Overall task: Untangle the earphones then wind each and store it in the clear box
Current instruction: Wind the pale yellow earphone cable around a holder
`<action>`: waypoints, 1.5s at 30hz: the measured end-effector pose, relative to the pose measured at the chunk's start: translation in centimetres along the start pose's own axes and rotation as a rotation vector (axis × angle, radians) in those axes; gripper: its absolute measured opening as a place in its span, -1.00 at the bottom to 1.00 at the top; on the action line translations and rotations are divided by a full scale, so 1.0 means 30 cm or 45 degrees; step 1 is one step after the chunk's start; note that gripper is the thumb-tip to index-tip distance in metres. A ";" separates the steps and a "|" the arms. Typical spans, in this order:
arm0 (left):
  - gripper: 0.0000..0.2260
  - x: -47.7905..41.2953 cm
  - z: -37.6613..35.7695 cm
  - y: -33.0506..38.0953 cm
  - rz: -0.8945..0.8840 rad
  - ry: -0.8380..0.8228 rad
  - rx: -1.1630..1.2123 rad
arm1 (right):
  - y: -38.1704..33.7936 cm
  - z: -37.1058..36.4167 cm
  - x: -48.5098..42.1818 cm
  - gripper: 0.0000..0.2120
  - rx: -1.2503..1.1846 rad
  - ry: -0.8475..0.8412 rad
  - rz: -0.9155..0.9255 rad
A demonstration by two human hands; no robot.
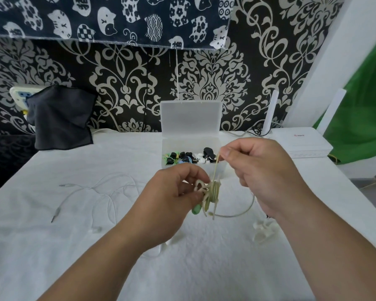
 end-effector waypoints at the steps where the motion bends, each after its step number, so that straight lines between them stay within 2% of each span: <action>1: -0.79 -0.001 -0.001 0.002 -0.007 -0.006 0.034 | 0.010 0.006 -0.001 -0.84 -0.001 0.019 -0.020; 8: -0.80 -0.007 0.006 0.003 -0.041 -0.024 0.237 | 0.072 -0.009 -0.013 -0.77 0.092 0.002 -0.149; 12: -0.82 -0.012 0.035 0.002 -0.083 0.071 0.457 | 0.131 -0.087 -0.004 -0.64 0.254 -0.268 -0.249; 15: -0.83 -0.015 0.055 -0.003 -0.109 0.159 0.525 | 0.135 -0.153 0.028 -0.60 0.214 -0.536 -0.267; 19: -0.81 -0.016 0.095 -0.011 -0.110 0.322 0.501 | 0.116 -0.187 0.057 -0.66 0.167 -0.726 -0.251; 22: -0.78 -0.012 0.129 -0.014 -0.093 0.432 0.340 | 0.093 -0.205 0.079 -0.73 0.193 -0.825 -0.159; 27: -0.76 -0.008 0.150 -0.010 -0.042 0.486 0.181 | 0.090 -0.188 0.072 -0.70 0.200 -0.801 -0.164; 32: -0.77 0.011 0.125 0.029 -0.083 0.477 -0.075 | 0.065 -0.197 0.091 -0.68 0.215 -0.843 -0.142; 35: -0.73 0.015 0.104 0.043 -0.134 0.454 -0.320 | 0.051 -0.175 0.076 -0.69 0.229 -0.744 -0.114; 38: -0.71 0.018 0.092 0.044 -0.143 0.418 -0.442 | 0.041 -0.138 0.056 -0.71 0.211 -0.621 -0.080; 45: -0.71 0.014 0.043 0.036 -0.128 0.243 -0.504 | -0.001 -0.086 0.034 -0.71 0.328 -0.397 0.086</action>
Point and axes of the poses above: each hand's wrist, its own x-axis away from the middle knuckle, its own z-axis out of the back of the hand, y = z × x, the point moved 8 cm from there along -x, towards the middle knuckle, and after that the axes turned 8 degrees about x, right-handed, at the moved point
